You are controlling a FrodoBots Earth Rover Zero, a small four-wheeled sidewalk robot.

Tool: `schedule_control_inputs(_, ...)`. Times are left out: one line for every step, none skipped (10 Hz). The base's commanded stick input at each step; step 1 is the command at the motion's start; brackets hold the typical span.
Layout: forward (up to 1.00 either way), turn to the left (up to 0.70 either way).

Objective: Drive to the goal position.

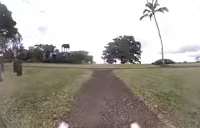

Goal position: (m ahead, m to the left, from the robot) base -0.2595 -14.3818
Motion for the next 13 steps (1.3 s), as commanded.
schedule_control_inputs(0.70,0.00)
schedule_control_inputs(0.70,0.00)
schedule_control_inputs(0.70,0.00)
schedule_control_inputs(0.70,0.00)
schedule_control_inputs(0.70,0.00)
schedule_control_inputs(0.70,0.00)
schedule_control_inputs(0.70,0.27)
schedule_control_inputs(0.70,0.27)
schedule_control_inputs(0.70,0.27)
schedule_control_inputs(0.70,0.26)
schedule_control_inputs(0.70,0.12)
schedule_control_inputs(0.70,0.00)
schedule_control_inputs(0.70,0.00)
